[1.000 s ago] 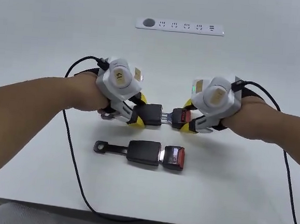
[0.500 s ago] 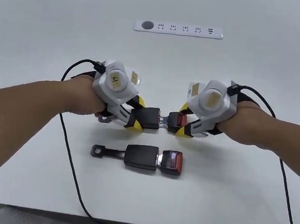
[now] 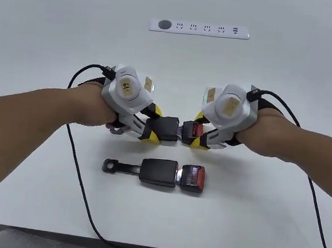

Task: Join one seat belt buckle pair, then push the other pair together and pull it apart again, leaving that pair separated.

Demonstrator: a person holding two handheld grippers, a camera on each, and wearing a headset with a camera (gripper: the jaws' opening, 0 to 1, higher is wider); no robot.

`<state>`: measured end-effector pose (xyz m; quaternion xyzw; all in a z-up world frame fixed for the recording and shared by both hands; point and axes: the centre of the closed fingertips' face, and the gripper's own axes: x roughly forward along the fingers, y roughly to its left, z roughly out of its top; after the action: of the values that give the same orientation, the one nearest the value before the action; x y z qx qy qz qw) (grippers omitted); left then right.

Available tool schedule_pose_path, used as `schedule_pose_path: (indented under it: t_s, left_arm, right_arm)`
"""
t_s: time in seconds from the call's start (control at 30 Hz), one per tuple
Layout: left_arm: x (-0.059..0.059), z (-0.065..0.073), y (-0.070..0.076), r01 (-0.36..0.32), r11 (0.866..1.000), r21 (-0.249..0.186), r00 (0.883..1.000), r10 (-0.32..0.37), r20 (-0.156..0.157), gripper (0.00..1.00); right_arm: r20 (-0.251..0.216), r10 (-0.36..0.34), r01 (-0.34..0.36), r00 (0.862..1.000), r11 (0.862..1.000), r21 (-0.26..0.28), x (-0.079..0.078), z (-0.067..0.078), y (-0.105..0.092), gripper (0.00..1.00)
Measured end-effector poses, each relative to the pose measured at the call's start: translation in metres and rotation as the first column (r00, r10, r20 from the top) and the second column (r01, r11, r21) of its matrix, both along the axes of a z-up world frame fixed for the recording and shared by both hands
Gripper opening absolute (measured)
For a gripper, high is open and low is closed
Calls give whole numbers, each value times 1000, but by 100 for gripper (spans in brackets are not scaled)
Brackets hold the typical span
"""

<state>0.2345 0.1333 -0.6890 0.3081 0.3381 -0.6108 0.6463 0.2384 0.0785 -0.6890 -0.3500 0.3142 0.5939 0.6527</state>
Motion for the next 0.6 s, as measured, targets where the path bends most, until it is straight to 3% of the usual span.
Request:
schedule_pose_path:
  t_s: [0.43,0.57,0.6]
  left_arm:
    - [2,-2,1,0,1000,4,1000,0,1,32]
    - [-3,3,-1,0,1000,5,1000,0,1,32]
    - [2,-3,3,-1,1000,5,1000,1,1,32]
  right_arm:
    - [-5,-9,9,1000,1000,1,-1,0,0,31]
    - [-2,-11,11,1000,1000,1,-1,1,0,32]
    - [-2,-12,12,1000,1000,2,-1,1,0,32]
